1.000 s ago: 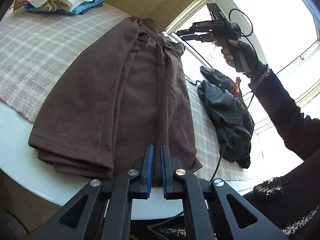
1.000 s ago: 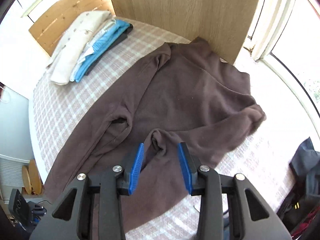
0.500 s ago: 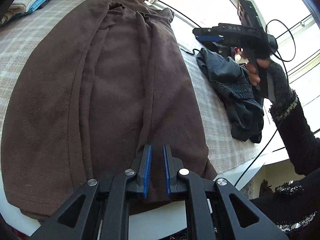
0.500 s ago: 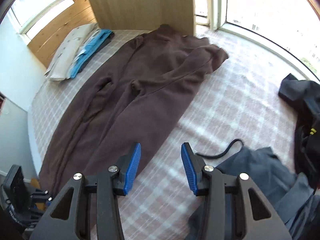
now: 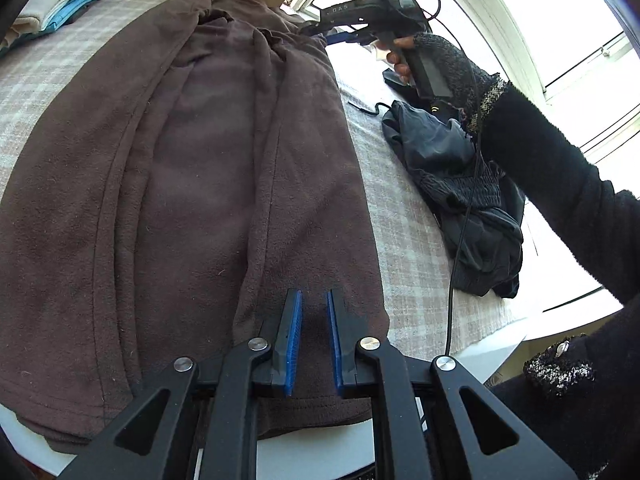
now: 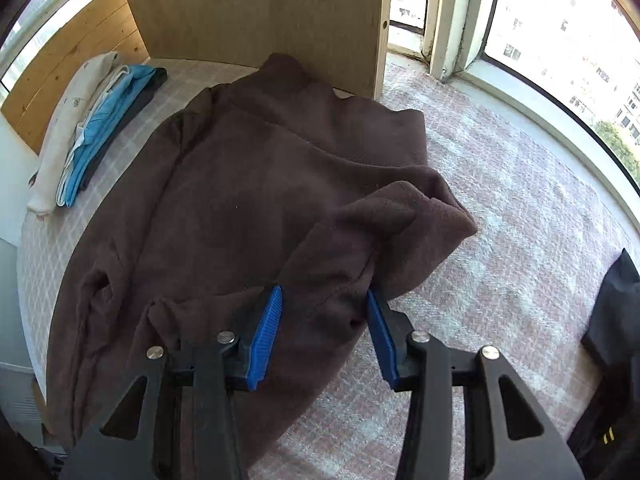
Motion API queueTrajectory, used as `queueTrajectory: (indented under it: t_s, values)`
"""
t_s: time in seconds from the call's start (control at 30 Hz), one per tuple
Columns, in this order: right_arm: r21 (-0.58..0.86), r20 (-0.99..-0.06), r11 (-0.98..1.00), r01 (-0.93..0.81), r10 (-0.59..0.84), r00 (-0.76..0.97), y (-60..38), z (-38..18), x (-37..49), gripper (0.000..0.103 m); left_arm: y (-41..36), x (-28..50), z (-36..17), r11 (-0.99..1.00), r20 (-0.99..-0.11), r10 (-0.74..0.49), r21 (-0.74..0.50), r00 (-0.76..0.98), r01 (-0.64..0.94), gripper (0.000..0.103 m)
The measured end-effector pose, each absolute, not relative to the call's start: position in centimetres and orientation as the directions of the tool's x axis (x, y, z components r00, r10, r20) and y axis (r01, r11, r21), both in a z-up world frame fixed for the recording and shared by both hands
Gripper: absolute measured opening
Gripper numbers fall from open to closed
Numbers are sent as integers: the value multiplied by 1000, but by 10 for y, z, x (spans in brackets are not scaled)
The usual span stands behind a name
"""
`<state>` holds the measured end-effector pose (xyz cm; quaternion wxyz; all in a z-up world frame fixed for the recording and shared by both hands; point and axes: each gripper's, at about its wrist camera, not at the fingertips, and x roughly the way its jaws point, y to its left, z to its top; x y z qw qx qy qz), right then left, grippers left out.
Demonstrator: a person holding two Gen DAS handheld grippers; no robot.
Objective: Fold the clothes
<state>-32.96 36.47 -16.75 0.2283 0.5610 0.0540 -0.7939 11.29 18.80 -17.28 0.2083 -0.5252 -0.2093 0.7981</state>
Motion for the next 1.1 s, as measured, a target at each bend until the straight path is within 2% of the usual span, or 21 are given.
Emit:
queueTrajectory:
  t_s: [0.13,0.23,0.37,0.5,0.6,0.83,0.9,1.03,1.07,1.1]
  values:
    - [330,-841,-897,295,-421,-339,421,-135,-340,43,187,104,-152,-806,-702,573,-578,-423,-132,12]
    - [267,-871,-908,324,-371,-321,422,-136,-348,43,196,92,-154,-816,-714,565,-558,-413,-152,13]
    - [258,-908,-881,396,-362,-213,396,-164,-357,41,210,89,-176,-823,-753,564,-546,-339,-157,13]
    - [203,-919,-899,388,-311,-241,379,-185,-380,42,205,99,-183,-804,-727,588,-574,-354,-157,15]
    - [187,-928,-906,379,-290,-234,378,-178,-387,41,202,104,-185,-796,-718,597,-585,-357,-154,15]
    - [297,-852,-911,287,-388,-352,437,-123,-358,42,199,108,-187,-795,-724,601,-584,-339,-162,15]
    - [332,-858,-906,262,-406,-316,442,-131,-363,42,198,107,-188,-791,-721,606,-589,-335,-164,15]
    - [427,-864,-898,103,-439,-245,451,-174,-386,41,200,106,-188,-801,-732,597,-571,-330,-183,15]
    - [436,-862,-895,92,-445,-242,450,-182,-388,38,200,106,-188,-804,-734,593,-564,-331,-188,15]
    - [412,-874,-905,109,-426,-235,445,-186,-386,28,200,106,-188,-804,-734,593,-565,-331,-186,15]
